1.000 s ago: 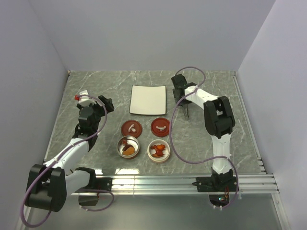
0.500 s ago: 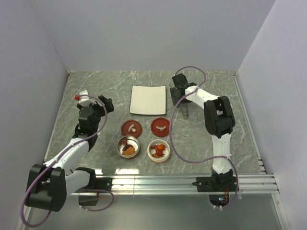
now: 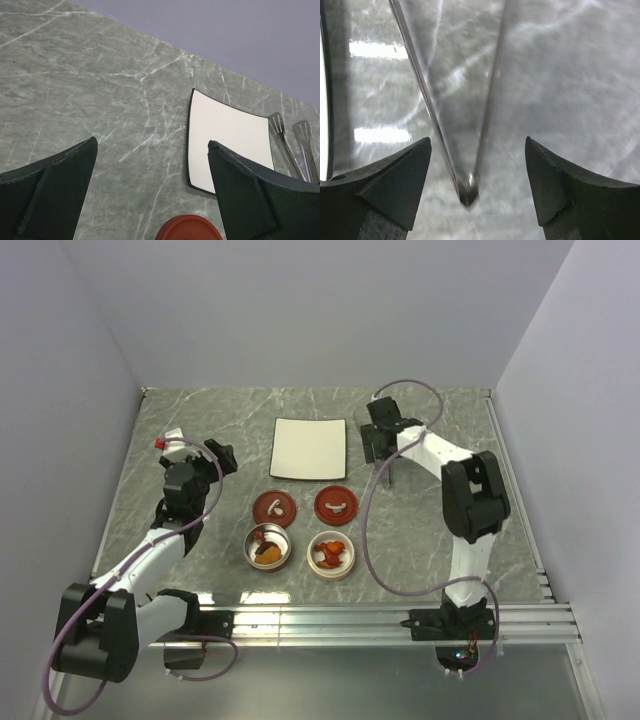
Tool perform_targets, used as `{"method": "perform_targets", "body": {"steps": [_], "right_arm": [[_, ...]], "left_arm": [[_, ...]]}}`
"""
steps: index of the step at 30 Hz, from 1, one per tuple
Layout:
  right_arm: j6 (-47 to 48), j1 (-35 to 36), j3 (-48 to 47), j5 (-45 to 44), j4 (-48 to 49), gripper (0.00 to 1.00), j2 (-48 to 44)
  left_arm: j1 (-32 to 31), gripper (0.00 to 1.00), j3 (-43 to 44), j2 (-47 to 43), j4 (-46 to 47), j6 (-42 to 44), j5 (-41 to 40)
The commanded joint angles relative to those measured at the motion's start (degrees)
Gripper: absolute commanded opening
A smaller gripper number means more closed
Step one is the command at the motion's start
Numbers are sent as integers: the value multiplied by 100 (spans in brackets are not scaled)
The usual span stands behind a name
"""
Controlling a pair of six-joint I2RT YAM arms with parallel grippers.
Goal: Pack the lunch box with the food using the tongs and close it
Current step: Put down the clamp, then pick up the lid of the lunch box with the right arm
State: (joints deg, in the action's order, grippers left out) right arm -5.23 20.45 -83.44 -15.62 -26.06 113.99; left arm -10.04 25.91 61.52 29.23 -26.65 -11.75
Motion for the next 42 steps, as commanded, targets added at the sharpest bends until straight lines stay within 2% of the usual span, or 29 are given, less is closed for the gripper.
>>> {"method": "perform_targets", "body": {"steps": [1,6,10,12,15,19,22,24,28,31,36,42], "right_arm": [[-215,-6,318,-345,207,83,-973],[-320,301,766,-881,189,83,-1904],[-215,741,1285,-724,505,83,-2583],[-136,1004,1557,-531,900,82,-2838],[-31,1242,2460,-92,1594,82,-3504],[14,1383,3797,522,3322,82,-4358],[470,1523,4852,665,4386,82,-5061],[471,1524,5004,1042,4339,82,-5360],[655,1532,4829,1709,3881,82,-5221],[734,1559,4583,1975,3680,81,-4704],[1076,1892,3881,1615,3091,76,-3729],[1314,2218,3607,1175,2739,75,-3261]], "left_arm": [[20,100,37,-166,162,-6,-64],[20,99,19,-201,170,-15,-65],[20,100,-25,-237,214,-24,-64],[20,100,-25,-237,232,-15,-38],[20,99,-16,-228,232,-6,-21],[20,99,-7,-193,258,20,-3],[20,99,-7,-175,293,29,32],[20,99,-16,-158,302,38,41],[29,100,-25,-157,320,37,67],[29,99,-42,-175,311,38,67],[20,99,-77,-228,346,29,50],[29,99,-42,-140,364,29,76]]}}
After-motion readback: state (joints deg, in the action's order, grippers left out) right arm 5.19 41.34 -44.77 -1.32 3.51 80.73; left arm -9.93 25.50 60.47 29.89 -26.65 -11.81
